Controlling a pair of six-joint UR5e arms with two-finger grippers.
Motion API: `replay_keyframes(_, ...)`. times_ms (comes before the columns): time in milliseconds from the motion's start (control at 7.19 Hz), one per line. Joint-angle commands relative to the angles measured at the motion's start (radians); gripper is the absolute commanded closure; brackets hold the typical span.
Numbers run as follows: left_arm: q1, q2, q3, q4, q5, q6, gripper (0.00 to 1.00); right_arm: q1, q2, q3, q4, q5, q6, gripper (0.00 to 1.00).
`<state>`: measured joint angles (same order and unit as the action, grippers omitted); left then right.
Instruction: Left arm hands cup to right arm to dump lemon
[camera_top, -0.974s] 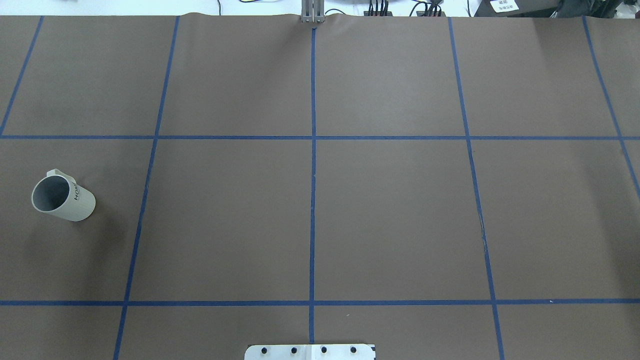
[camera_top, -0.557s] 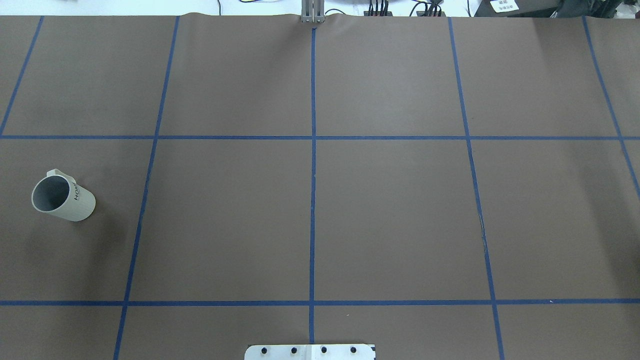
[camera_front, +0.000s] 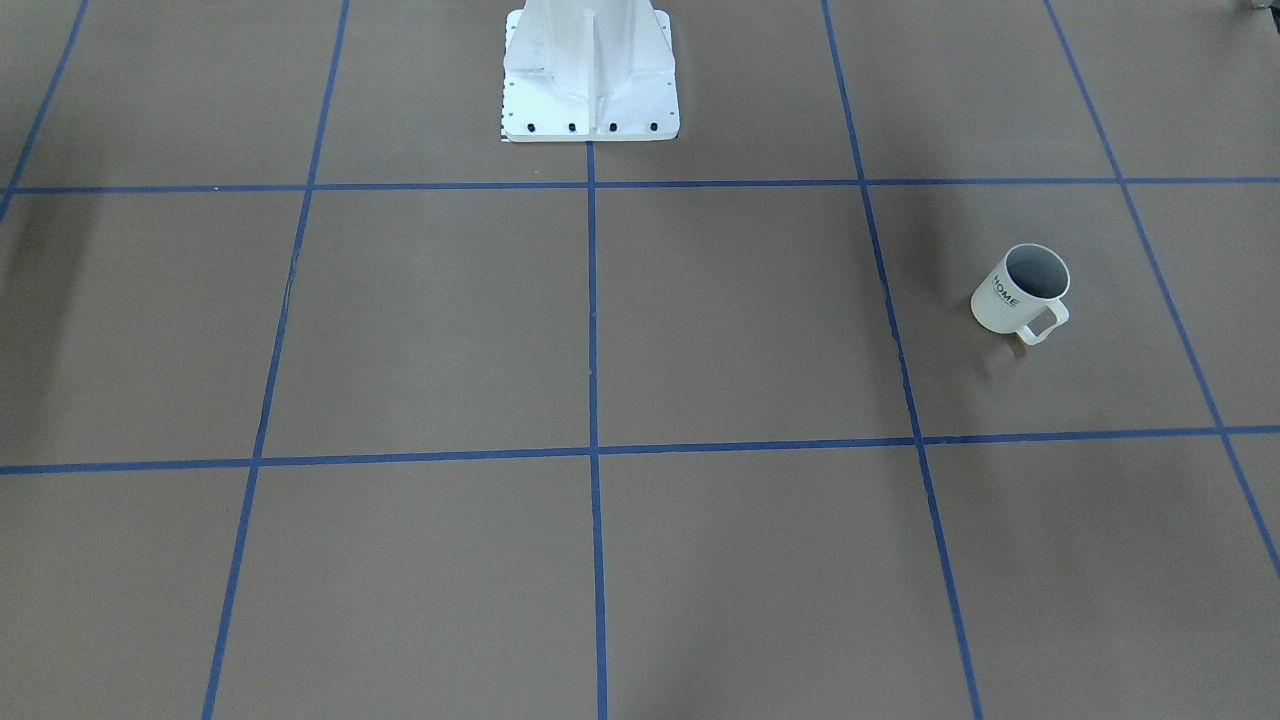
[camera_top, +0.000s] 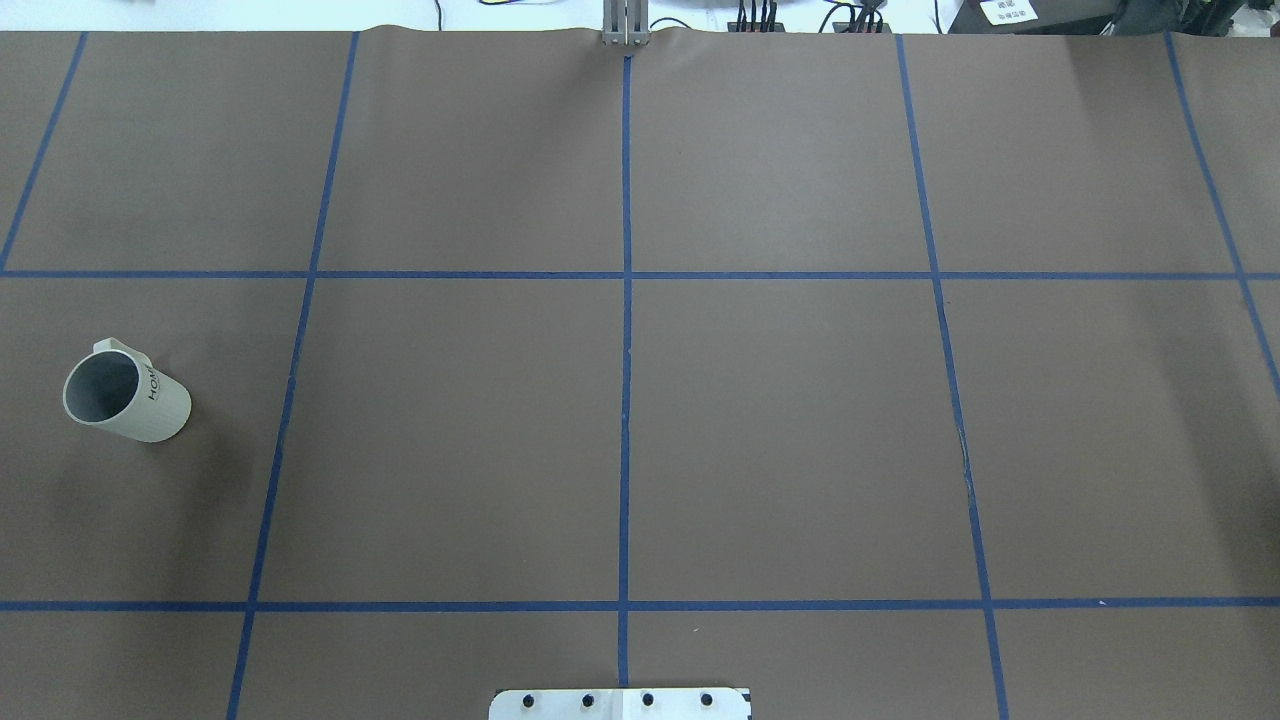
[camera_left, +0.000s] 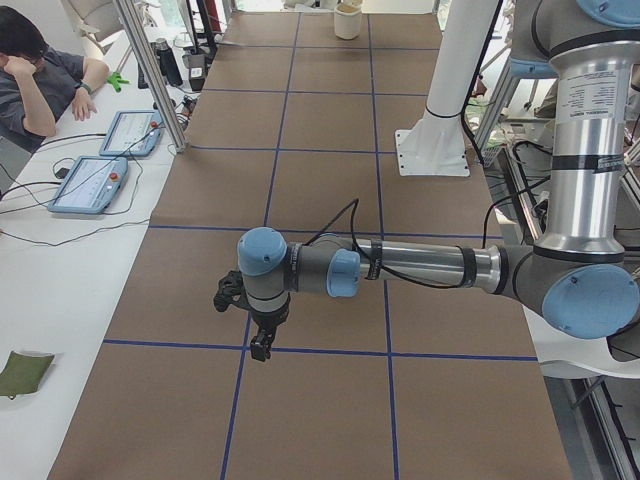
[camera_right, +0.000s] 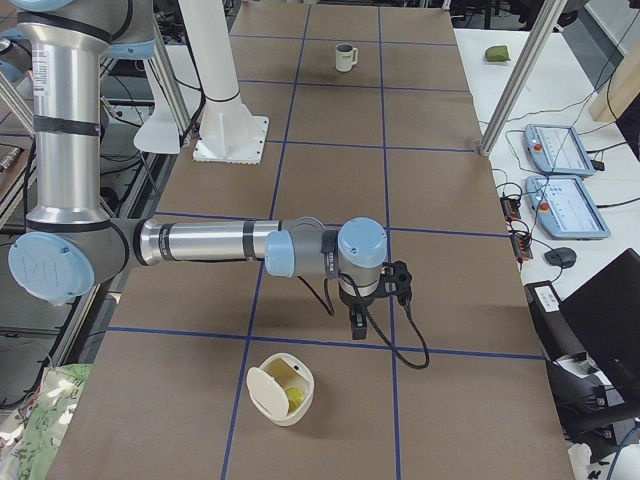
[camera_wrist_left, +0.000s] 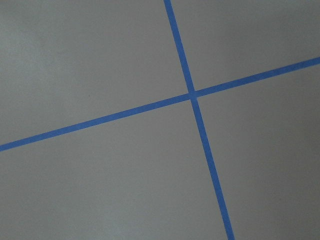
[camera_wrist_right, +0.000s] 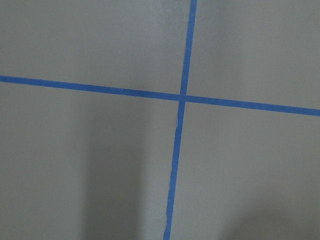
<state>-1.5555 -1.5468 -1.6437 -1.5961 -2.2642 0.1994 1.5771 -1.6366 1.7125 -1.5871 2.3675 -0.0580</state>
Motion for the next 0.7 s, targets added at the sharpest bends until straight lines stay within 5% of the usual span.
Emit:
replay_keyframes(0, 0.000, 0.001, 0.010, 0.002, -0.002, 0.000, 0.00, 0.000, 0.000, -0.001, 0.001, 0.001, 0.000, 0.00)
replay_keyframes(557, 0.000, 0.001, 0.016, 0.002, -0.003, 0.000, 0.00, 0.000, 0.003, -0.002, 0.007, 0.001, 0.001, 0.00)
